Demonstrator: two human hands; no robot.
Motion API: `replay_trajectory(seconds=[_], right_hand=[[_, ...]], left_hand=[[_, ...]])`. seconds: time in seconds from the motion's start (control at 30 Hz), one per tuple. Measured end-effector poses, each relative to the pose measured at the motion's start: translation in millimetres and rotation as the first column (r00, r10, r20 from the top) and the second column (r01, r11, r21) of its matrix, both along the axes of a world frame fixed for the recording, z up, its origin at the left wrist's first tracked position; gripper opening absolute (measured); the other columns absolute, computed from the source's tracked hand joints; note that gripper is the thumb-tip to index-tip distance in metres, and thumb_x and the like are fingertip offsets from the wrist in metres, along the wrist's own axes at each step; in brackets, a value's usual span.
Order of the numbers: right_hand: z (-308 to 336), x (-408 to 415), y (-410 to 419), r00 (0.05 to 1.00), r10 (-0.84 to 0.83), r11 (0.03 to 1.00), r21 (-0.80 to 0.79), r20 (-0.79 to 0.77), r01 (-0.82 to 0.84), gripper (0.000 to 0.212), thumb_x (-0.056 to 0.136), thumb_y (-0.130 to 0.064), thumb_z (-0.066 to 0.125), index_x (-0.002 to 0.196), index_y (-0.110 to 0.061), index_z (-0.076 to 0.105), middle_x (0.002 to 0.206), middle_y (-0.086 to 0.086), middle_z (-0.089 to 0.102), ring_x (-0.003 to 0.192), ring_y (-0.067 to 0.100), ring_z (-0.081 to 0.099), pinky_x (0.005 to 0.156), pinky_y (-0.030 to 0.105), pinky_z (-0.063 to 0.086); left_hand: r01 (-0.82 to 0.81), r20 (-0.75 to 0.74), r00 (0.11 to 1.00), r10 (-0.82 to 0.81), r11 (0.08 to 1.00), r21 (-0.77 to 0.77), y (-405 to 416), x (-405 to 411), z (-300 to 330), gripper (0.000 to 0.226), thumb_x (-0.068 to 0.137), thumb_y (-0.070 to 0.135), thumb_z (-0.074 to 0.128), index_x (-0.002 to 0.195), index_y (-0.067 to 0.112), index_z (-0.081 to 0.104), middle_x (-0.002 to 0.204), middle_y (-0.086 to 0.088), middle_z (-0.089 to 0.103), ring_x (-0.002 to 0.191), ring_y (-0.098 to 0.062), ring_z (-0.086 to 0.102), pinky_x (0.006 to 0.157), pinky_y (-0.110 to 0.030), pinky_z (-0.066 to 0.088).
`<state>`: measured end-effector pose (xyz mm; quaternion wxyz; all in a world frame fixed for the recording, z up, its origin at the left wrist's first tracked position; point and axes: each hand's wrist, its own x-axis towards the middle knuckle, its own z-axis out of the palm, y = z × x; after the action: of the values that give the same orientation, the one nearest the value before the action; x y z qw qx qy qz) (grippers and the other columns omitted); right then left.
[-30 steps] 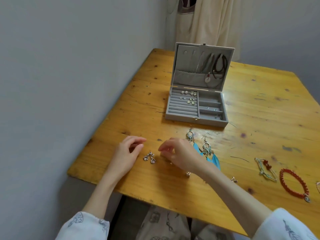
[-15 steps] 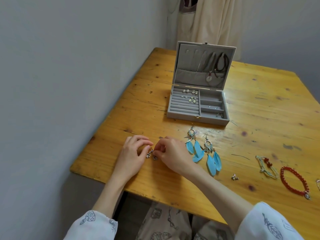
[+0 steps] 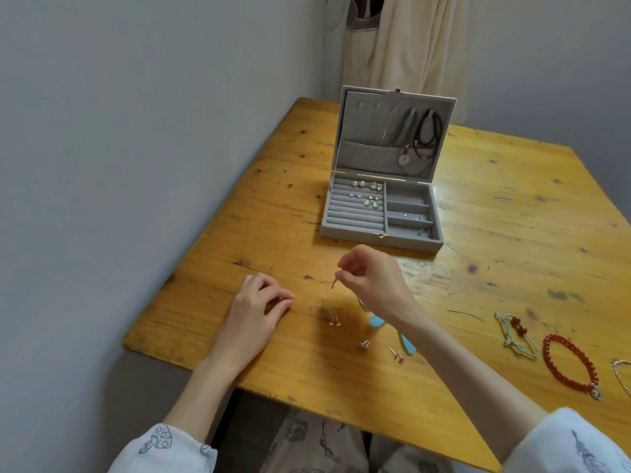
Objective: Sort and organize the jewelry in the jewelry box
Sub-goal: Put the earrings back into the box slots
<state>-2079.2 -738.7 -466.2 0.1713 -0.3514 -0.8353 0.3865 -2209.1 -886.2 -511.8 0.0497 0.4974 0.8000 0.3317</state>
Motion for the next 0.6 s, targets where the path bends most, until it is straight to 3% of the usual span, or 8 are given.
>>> replay_trajectory(seconds=[0.1,0.17,0.23,0.3,0.43,0.6], right_hand=[[10.1,8.7,20.7,0.998,-0.028,0.999,0.027,-0.048,0.03,0.004,0.083,-0.009,0.064,0.086,-0.011,0.065,0.067,-0.01,0.06,0.067,0.003,0.059,0.062,0.009,0.047],[14.7,13.0,35.4,0.997,-0.047,0.998,0.047,-0.065,0.05,0.007,0.083,-0.008,0.064,0.082,-0.014,0.067,0.067,-0.008,0.062,0.066,0.003,0.059,0.06,0.008,0.045],[16.8,14.2,49.5,0.994,-0.073,0.996,0.049,-0.077,0.077,0.007,0.083,-0.009,0.066,0.084,-0.013,0.071,0.073,-0.003,0.065,0.07,0.006,0.061,0.066,0.014,0.048],[18.0,12.9,63.6,0.99,-0.109,0.993,0.024,-0.091,0.111,0.008,0.082,-0.009,0.066,0.087,-0.01,0.073,0.078,0.001,0.068,0.073,0.009,0.063,0.072,0.02,0.051],[16.8,7.1,90.5,0.986,-0.15,0.989,-0.02,-0.067,0.149,0.011,0.082,-0.016,0.067,0.091,-0.012,0.073,0.08,-0.001,0.068,0.069,-0.002,0.058,0.063,0.01,0.043],[9.8,-3.1,116.8,0.992,-0.127,0.991,-0.041,-0.012,0.126,0.014,0.082,-0.015,0.067,0.094,-0.014,0.073,0.081,-0.003,0.069,0.075,0.003,0.061,0.07,0.015,0.047]], left_hand=[[-0.058,0.154,0.987,0.053,0.998,0.03,9.2,2.0,8.4,0.009,0.083,0.018,0.065,0.089,0.024,0.069,0.087,0.014,0.06,0.085,-0.002,0.055,0.077,-0.01,0.04],[-0.111,0.291,0.953,0.085,0.991,0.076,23.7,2.9,18.5,0.008,0.083,0.02,0.065,0.084,0.028,0.069,0.086,0.016,0.064,0.079,0.002,0.057,0.072,-0.007,0.041],[-0.137,0.359,0.929,0.088,0.984,0.111,43.2,2.4,28.8,0.009,0.082,0.02,0.066,0.082,0.028,0.068,0.083,0.015,0.066,0.077,0.007,0.057,0.068,-0.004,0.041],[-0.116,0.385,0.921,0.062,0.986,0.118,66.5,0.8,38.2,0.007,0.083,0.02,0.066,0.083,0.027,0.068,0.081,0.017,0.066,0.076,0.009,0.058,0.069,-0.002,0.041],[-0.065,0.39,0.921,0.012,0.99,0.122,121.2,-4.9,50.9,0.006,0.083,0.02,0.066,0.086,0.021,0.07,0.08,0.012,0.066,0.076,0.006,0.058,0.068,0.0,0.041],[0.029,0.357,0.933,-0.045,0.998,0.052,180.0,-9.8,53.7,0.008,0.083,0.02,0.066,0.087,0.016,0.071,0.078,0.006,0.067,0.072,-0.001,0.059,0.067,-0.008,0.046]])
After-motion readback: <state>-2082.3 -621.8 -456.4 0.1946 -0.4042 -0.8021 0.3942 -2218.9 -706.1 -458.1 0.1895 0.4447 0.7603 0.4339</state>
